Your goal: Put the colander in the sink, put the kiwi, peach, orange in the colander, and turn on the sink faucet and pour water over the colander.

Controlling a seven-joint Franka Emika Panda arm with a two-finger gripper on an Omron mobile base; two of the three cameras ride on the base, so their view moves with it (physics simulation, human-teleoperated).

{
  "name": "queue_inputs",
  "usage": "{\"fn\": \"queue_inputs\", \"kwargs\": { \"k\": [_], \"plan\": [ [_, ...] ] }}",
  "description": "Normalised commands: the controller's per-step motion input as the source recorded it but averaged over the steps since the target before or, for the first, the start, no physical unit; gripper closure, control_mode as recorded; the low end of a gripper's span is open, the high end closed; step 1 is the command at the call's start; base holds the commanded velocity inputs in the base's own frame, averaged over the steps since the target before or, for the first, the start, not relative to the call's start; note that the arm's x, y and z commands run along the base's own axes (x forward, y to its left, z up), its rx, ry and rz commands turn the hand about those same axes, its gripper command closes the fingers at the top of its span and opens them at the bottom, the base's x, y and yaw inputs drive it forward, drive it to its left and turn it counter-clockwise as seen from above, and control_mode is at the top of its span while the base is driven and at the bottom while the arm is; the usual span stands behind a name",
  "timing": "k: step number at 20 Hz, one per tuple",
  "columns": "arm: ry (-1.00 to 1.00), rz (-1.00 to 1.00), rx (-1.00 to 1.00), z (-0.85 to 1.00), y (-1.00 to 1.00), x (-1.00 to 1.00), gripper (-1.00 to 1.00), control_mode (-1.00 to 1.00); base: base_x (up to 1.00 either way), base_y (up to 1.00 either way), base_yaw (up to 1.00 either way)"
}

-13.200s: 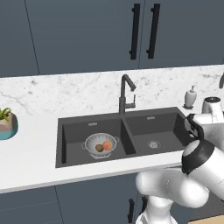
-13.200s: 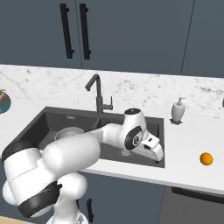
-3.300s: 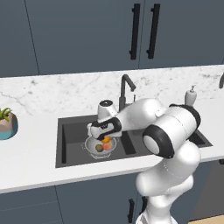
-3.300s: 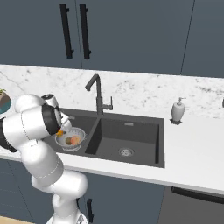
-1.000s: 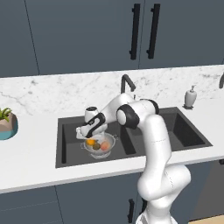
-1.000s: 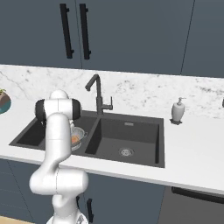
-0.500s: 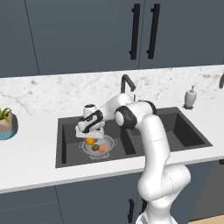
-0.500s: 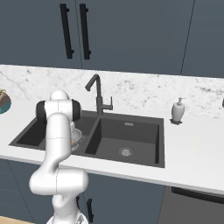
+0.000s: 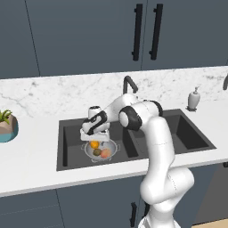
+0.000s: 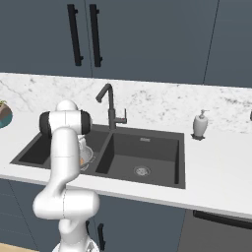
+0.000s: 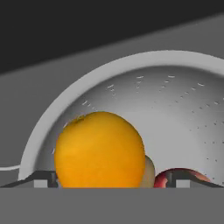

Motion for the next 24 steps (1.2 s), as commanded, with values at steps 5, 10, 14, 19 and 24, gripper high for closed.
{"fn": "queue_inputs", "kwargs": {
  "k": [5,10,14,19,24],
  "plan": [
    [0.00,0.00,0.00,0.27,-0.02,-0.31,-1.00,-1.00,0.00,0.00,0.00],
    [-0.03,0.00,0.00,0.33,-0.02,-0.64,-1.00,-1.00,0.00,0.00,0.00],
    [-0.14,0.00,0.00,0.35,-0.11,-0.68,-1.00,-1.00,0.00,0.00,0.00],
    [-0.21,0.00,0.00,0.41,-0.15,-0.58,-1.00,-1.00,0.00,0.00,0.00],
    [-0.26,0.00,0.00,0.36,-0.11,-0.58,-1.00,-1.00,0.00,0.00,0.00]
  ]
}}
